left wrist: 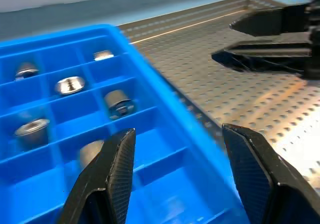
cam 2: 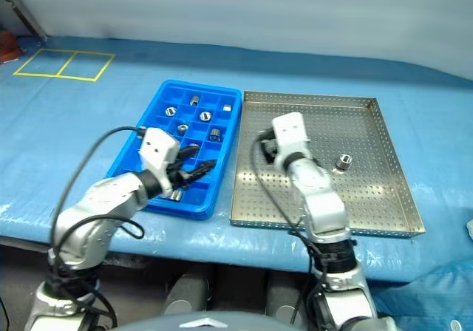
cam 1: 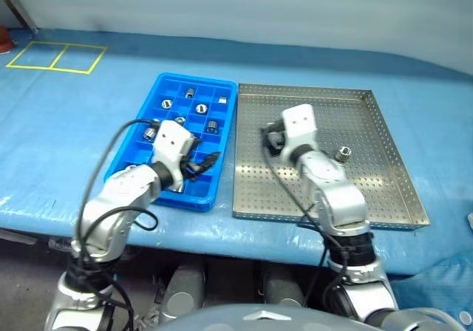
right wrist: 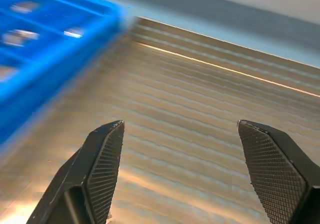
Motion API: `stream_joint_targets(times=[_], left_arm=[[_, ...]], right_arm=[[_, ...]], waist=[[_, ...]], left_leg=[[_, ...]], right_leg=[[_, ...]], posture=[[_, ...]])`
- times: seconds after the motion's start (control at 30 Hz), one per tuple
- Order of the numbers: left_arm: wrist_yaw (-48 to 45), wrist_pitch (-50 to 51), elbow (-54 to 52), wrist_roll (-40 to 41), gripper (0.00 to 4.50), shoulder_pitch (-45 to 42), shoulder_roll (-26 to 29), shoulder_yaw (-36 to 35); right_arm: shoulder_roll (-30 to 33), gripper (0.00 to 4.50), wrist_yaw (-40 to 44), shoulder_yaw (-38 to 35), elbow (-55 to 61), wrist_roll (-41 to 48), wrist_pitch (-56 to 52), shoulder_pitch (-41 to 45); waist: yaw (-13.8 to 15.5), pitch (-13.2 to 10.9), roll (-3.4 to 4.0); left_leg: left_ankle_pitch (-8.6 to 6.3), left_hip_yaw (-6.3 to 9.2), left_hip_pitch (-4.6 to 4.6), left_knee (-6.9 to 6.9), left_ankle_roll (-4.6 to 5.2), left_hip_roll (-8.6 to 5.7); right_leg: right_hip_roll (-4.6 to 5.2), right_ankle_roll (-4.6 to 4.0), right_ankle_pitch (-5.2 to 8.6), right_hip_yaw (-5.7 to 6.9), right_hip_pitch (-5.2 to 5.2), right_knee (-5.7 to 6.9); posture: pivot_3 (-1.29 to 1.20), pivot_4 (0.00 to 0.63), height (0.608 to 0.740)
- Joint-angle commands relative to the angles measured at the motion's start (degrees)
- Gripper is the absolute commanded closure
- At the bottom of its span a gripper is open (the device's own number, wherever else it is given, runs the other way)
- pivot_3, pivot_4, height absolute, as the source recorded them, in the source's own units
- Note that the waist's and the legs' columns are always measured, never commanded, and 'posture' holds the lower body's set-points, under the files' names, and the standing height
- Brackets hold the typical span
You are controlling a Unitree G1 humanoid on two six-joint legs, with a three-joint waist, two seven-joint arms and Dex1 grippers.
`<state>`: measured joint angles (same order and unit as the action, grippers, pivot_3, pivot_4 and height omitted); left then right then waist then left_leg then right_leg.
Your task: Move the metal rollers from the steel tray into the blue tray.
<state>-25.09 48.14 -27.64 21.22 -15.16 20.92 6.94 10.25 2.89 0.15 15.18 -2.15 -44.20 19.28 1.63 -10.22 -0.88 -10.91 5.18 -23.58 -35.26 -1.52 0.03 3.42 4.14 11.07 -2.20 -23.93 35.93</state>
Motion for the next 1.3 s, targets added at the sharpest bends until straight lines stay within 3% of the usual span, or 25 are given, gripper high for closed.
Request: stream_joint_targets(times=[0.03, 0.23, 0.43, 1.3], left_arm=[[-0.4, -3.5, 2.3, -0.8, 1.51, -3.2, -2.4, 2.6], [-4.2, -5.9, 6.2, -1.6, 1.51, -6.4, -2.6, 6.3], [-8.5, -8.4, 9.5, -4.7, 1.51, -8.7, -0.9, 11.9], [-6.9, -7.0, 8.1, -5.2, 1.51, -6.0, -1.5, 10.5]], right_arm=[[1.4, 0.69, -7.5, -5.2, -1.0, -4.7, 2.9, -0.9], [-1.6, 0.69, -9.5, -13.0, -6.3, -0.5, 4.5, 0.7], [-2.2, 0.69, -8.5, -16.0, -10.0, 3.1, 5.1, 1.7], [-3.7, 0.69, -6.7, -12.1, -9.2, 6.8, 4.6, 0.8]], waist=[[-0.8, 0.0, 0.0], [-4.0, 0.0, 0.03], [-4.4, 0.0, 0.05], [-4.1, 0.0, 0.08]], left_leg=[[0.0, -0.01, 0.0, 0.0, 0.0, 0.0], [-0.01, -0.11, 0.08, 0.01, 0.04, 0.02], [-0.02, -0.13, 0.08, -0.13, 0.09, 0.0], [-0.04, -0.14, 0.07, -0.17, 0.13, 0.0]], right_leg=[[0.0, 0.0, 0.0, 0.0, 0.0, 0.0], [-0.02, 0.02, -0.01, -0.14, 0.01, 0.05], [-0.03, 0.11, -0.06, -0.22, 0.08, 0.06], [-0.04, 0.15, -0.08, -0.26, 0.08, 0.06]], posture=[[0.03, 0.15, 0.74], [-0.01, 0.15, 0.74], [0.01, 0.15, 0.74], [0.03, 0.15, 0.74]])
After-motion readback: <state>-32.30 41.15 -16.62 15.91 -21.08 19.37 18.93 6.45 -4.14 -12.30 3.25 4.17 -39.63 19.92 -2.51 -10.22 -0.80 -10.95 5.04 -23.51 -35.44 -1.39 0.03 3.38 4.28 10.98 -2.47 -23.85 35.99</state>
